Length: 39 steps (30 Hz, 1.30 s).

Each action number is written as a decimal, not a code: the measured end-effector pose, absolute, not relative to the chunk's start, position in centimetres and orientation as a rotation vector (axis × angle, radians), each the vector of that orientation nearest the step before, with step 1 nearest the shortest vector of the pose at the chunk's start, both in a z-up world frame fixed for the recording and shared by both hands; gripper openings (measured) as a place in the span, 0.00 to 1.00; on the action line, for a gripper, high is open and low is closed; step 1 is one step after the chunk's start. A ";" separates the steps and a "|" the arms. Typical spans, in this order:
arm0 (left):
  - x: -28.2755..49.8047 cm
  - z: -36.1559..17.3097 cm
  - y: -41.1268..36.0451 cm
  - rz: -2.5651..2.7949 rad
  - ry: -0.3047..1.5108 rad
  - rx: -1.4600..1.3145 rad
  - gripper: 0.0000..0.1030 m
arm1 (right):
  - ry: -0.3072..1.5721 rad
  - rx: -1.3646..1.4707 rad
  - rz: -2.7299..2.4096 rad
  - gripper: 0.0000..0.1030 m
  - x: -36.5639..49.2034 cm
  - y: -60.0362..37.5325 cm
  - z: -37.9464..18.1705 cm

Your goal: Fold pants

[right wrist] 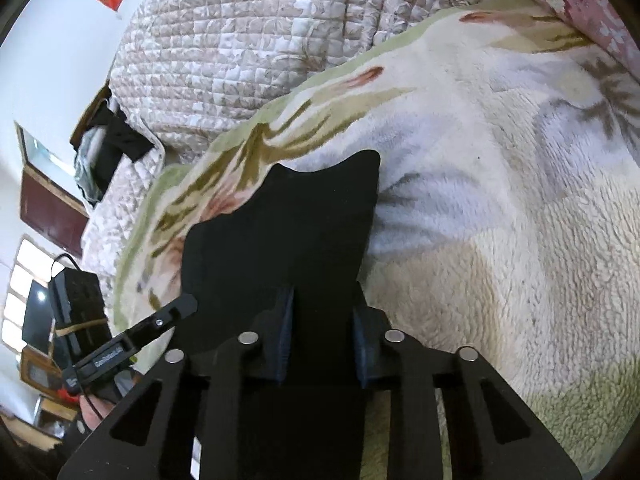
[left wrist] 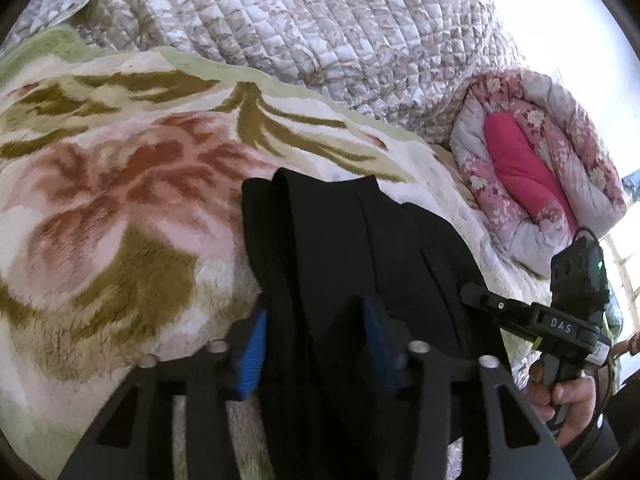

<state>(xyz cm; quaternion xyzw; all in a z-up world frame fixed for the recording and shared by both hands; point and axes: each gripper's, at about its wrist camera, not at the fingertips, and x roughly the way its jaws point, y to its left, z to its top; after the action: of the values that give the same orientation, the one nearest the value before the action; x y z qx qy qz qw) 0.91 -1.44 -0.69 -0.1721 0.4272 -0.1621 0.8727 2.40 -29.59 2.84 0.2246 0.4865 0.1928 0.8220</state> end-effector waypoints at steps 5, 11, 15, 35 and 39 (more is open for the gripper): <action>1.3 -0.3 -1.3 -0.323 0.899 -0.395 0.31 | 1.056 0.472 0.394 0.22 3.0 -29.2 2.8; 1.1 2.3 -2.1 -0.355 0.858 -0.344 0.22 | 0.966 0.452 0.444 0.14 2.6 -27.9 6.5; 2.2 4.2 -2.0 -0.363 0.824 -0.316 0.22 | 0.926 0.428 0.469 0.14 4.1 -26.7 8.6; 11.4 3.3 4.6 -0.086 0.822 -0.238 0.28 | 0.926 0.253 0.362 0.24 14.2 -24.5 6.3; 8.5 4.5 3.8 -0.093 0.777 -0.227 0.28 | 0.899 0.150 0.352 0.25 11.6 -23.4 7.4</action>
<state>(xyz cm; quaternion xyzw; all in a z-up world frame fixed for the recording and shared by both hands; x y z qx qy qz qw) 8.55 3.80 4.48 -0.1102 0.3778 -0.0454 0.9182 11.63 -23.36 7.36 0.0723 0.4318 0.1690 0.8830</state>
